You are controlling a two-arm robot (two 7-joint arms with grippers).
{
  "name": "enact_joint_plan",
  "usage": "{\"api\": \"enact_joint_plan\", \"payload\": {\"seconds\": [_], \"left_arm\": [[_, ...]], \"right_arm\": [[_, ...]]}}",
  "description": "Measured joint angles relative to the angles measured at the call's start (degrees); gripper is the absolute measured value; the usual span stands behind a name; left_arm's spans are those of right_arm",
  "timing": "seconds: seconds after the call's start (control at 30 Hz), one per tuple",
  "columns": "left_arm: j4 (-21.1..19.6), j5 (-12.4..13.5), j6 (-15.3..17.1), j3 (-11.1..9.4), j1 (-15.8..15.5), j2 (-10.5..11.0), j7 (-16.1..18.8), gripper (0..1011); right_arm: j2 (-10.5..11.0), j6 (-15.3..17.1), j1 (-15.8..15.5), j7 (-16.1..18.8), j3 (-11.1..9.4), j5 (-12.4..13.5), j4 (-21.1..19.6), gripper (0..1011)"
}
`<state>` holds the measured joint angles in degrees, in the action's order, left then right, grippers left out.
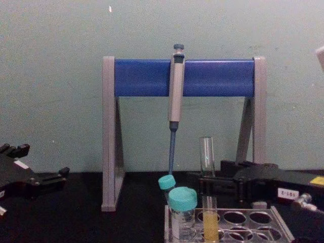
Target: Pick up the test tube from the test tube rack, shake it, then place it back into the test tube rack.
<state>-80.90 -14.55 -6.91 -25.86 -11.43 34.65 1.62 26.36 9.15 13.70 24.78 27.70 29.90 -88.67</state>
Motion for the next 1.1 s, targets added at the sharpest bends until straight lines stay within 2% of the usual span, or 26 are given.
{"api": "enact_joint_plan", "payload": {"seconds": [0.93,1.1], "left_arm": [[0.0,0.0,0.0,0.0,0.0,0.0,0.0,1001],[0.0,0.0,0.0,0.0,0.0,0.0,0.0,1001]], "right_arm": [[-0.9,-0.22,0.6,0.53,0.41,-1.18,0.71,1000],[-0.88,-0.25,0.59,0.54,0.39,-1.13,0.69,912]]}}
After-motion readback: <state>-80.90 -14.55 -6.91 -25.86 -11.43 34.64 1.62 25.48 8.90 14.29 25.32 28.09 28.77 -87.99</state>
